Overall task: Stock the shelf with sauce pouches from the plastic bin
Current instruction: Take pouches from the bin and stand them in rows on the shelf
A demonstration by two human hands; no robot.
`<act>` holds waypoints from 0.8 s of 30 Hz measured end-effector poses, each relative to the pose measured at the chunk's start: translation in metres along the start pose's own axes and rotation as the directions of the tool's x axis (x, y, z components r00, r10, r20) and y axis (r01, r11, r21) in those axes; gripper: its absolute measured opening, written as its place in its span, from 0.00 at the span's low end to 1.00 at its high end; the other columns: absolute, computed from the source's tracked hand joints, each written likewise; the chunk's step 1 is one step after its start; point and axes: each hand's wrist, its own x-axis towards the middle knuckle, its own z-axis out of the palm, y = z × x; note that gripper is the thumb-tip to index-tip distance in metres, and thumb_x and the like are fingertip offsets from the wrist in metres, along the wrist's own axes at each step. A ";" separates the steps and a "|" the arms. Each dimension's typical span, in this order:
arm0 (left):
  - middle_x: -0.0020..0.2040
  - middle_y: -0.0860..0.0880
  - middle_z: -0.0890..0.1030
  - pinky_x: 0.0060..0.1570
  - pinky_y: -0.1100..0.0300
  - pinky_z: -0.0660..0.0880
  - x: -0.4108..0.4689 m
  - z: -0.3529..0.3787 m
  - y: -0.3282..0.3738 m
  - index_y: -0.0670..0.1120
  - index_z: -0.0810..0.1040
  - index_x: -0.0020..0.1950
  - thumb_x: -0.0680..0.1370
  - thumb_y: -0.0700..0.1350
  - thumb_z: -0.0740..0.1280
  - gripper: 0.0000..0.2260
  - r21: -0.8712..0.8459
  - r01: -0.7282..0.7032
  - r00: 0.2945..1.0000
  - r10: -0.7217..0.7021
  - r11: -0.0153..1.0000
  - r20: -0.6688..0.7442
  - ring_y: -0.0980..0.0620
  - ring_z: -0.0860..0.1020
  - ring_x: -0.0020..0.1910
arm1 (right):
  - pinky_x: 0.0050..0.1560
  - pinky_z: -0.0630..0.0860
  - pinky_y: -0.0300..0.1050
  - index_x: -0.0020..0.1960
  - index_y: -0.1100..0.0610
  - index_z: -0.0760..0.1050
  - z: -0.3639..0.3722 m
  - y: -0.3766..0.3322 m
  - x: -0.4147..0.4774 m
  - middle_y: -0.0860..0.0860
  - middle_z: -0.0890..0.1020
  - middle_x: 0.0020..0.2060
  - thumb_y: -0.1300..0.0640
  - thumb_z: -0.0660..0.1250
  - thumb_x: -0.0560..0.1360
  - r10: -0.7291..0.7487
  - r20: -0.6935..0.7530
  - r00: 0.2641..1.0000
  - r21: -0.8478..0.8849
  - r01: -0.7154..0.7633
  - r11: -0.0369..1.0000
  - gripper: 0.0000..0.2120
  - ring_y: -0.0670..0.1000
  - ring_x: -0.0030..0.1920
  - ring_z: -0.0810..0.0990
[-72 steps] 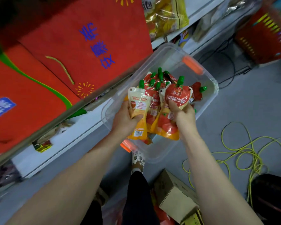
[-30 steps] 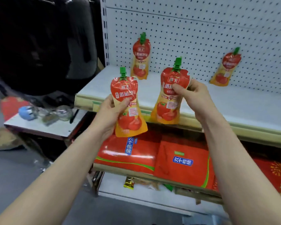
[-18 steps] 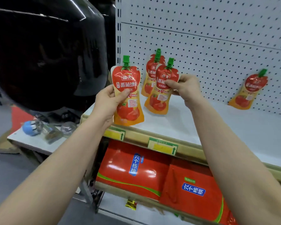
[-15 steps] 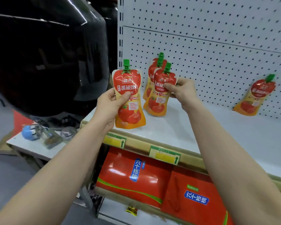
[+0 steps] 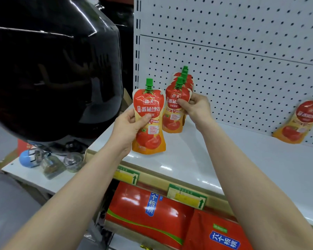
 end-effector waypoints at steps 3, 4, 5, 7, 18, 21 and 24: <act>0.50 0.49 0.85 0.50 0.53 0.80 0.000 0.004 -0.003 0.46 0.79 0.59 0.74 0.44 0.72 0.14 0.028 0.001 1.000 -0.002 1.000 0.020 0.51 0.84 0.49 | 0.50 0.81 0.46 0.57 0.53 0.76 -0.010 -0.010 -0.012 0.48 0.84 0.48 0.58 0.73 0.73 -0.087 -0.088 0.992 -0.132 0.075 0.988 0.13 0.46 0.47 0.83; 0.50 0.49 0.85 0.50 0.53 0.80 -0.001 0.006 -0.004 0.46 0.79 0.59 0.74 0.43 0.72 0.14 0.029 0.000 0.999 -0.001 1.000 0.033 0.50 0.84 0.49 | 0.48 0.79 0.42 0.56 0.52 0.75 -0.014 -0.016 -0.019 0.47 0.83 0.46 0.57 0.72 0.74 -0.155 -0.178 0.972 -0.181 0.123 0.976 0.13 0.44 0.45 0.81; 0.51 0.48 0.85 0.51 0.52 0.80 -0.001 0.007 -0.004 0.46 0.79 0.60 0.74 0.43 0.72 0.14 0.028 -0.001 0.999 0.000 1.000 0.049 0.50 0.84 0.49 | 0.46 0.78 0.39 0.54 0.52 0.75 -0.016 -0.023 -0.029 0.45 0.82 0.44 0.56 0.71 0.74 -0.229 -0.250 0.941 -0.207 0.180 0.962 0.10 0.42 0.42 0.79; 0.51 0.48 0.85 0.52 0.51 0.80 -0.001 0.012 -0.005 0.44 0.78 0.60 0.75 0.43 0.71 0.14 0.031 -0.003 0.996 0.000 1.000 0.091 0.49 0.84 0.50 | 0.43 0.76 0.37 0.51 0.51 0.77 -0.017 -0.033 -0.048 0.44 0.82 0.42 0.51 0.70 0.75 -0.281 -0.214 0.936 -0.175 0.246 0.953 0.07 0.41 0.40 0.78; 0.53 0.49 0.84 0.51 0.58 0.80 -0.004 0.018 -0.021 0.46 0.78 0.61 0.74 0.44 0.72 0.16 0.116 -0.029 0.980 0.005 0.993 0.201 0.51 0.83 0.52 | 0.40 0.81 0.45 0.48 0.57 0.82 -0.010 -0.025 -0.072 0.54 0.87 0.42 0.61 0.71 0.76 -0.165 0.144 0.976 0.057 0.159 0.986 0.02 0.51 0.41 0.86; 0.54 0.50 0.83 0.49 0.61 0.79 0.000 0.010 -0.032 0.46 0.78 0.61 0.74 0.43 0.73 0.16 0.238 -0.083 0.987 0.047 0.968 0.155 0.53 0.82 0.52 | 0.42 0.83 0.49 0.47 0.55 0.82 -0.011 -0.023 -0.065 0.53 0.87 0.41 0.61 0.71 0.76 -0.170 0.069 0.983 0.068 0.166 0.984 0.03 0.51 0.40 0.86; 0.54 0.52 0.82 0.50 0.65 0.77 0.006 0.007 -0.044 0.46 0.77 0.63 0.76 0.41 0.70 0.15 0.376 -0.111 0.989 0.067 0.920 0.128 0.55 0.80 0.54 | 0.44 0.83 0.47 0.46 0.54 0.81 -0.014 -0.020 -0.054 0.53 0.87 0.43 0.61 0.70 0.77 -0.183 0.045 0.982 0.060 0.180 0.982 0.03 0.50 0.42 0.86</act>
